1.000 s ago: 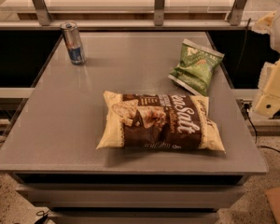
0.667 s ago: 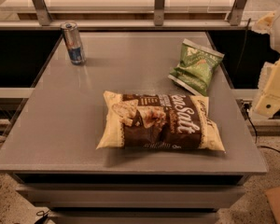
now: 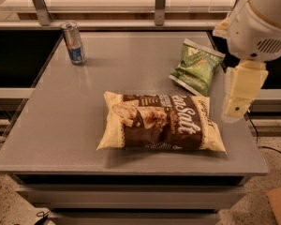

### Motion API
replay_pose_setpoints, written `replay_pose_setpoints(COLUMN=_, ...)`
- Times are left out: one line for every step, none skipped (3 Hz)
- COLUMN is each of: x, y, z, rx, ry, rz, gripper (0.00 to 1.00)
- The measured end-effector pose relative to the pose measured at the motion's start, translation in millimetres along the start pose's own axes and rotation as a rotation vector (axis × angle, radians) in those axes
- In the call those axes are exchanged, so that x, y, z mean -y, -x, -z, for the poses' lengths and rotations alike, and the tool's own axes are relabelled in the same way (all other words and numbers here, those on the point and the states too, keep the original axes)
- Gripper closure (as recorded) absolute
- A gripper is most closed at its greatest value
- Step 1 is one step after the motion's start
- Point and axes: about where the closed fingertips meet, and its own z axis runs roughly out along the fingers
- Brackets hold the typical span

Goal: Move brown chip bag near redbull can

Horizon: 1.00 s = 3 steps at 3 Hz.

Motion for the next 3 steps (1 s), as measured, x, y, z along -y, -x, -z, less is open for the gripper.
replay_pose_setpoints(x=-5.0, y=28.8, z=-26.6, rx=-0.016, ry=0.059, rz=0.101, gripper=0.00)
replay_pose_setpoints(x=-6.9, y=48.8, z=-59.0, rx=-0.036, ry=0.121, rz=0.169, gripper=0.00)
replay_pose_setpoints(x=-7.9, y=65.6, z=-81.4, rx=-0.048, ry=0.166, rz=0.221, gripper=0.00)
